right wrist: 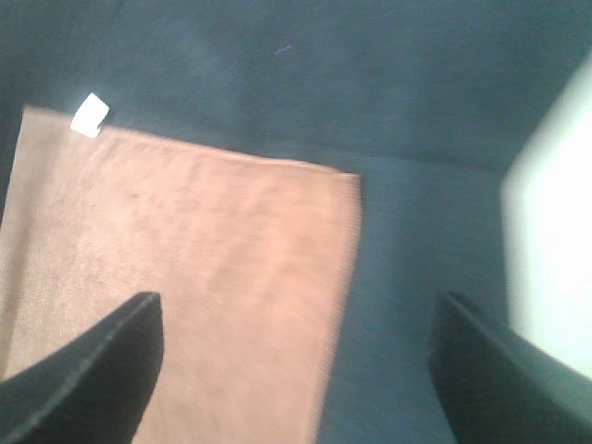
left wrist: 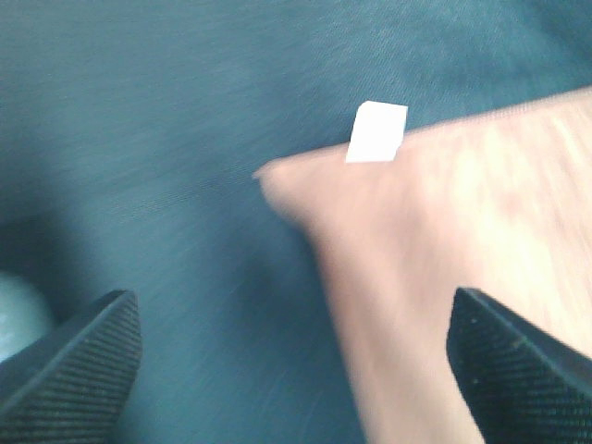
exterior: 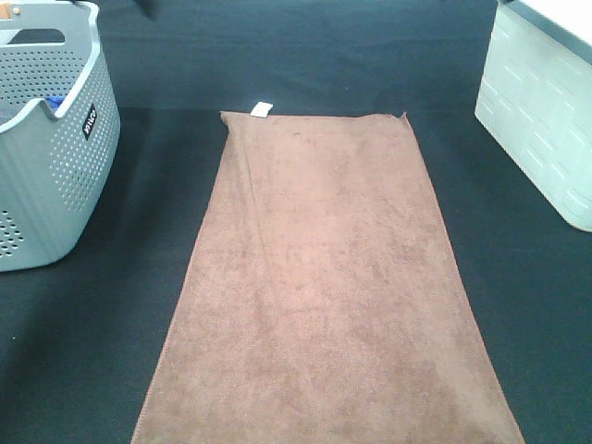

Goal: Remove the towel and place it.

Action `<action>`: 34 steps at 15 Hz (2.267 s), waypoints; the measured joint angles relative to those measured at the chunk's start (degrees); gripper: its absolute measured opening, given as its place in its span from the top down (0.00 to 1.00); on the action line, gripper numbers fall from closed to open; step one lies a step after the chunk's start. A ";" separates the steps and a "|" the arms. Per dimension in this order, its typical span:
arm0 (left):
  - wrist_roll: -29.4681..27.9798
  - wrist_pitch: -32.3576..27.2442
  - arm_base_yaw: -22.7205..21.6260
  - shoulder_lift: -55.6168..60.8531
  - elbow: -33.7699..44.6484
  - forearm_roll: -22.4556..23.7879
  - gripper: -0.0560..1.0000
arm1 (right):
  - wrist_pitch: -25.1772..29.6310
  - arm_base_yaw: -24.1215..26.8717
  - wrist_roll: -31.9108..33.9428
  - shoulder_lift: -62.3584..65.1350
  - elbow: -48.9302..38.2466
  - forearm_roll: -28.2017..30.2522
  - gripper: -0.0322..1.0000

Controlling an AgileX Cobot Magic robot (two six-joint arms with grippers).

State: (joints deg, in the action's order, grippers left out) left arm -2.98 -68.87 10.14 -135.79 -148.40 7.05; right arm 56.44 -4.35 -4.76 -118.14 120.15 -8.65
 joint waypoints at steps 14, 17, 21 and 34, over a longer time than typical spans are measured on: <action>-6.88 8.25 -6.02 51.34 64.17 -1.03 0.17 | 13.41 1.66 4.24 50.42 -48.07 4.87 0.23; -9.28 12.26 -6.02 67.04 79.47 -0.86 0.18 | 13.46 1.66 4.76 67.15 -59.19 4.87 0.23; -9.11 13.69 -6.02 90.99 98.15 -0.86 0.18 | 13.52 1.66 5.56 91.16 -70.93 8.14 0.23; 1.43 9.17 -6.02 136.08 119.29 -8.42 0.18 | 9.05 1.66 0.57 118.43 -89.21 9.63 0.23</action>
State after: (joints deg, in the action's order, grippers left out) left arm -1.55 -59.70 4.13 0.29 -29.11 -1.38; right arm 65.49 -2.69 -4.18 0.29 30.94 0.97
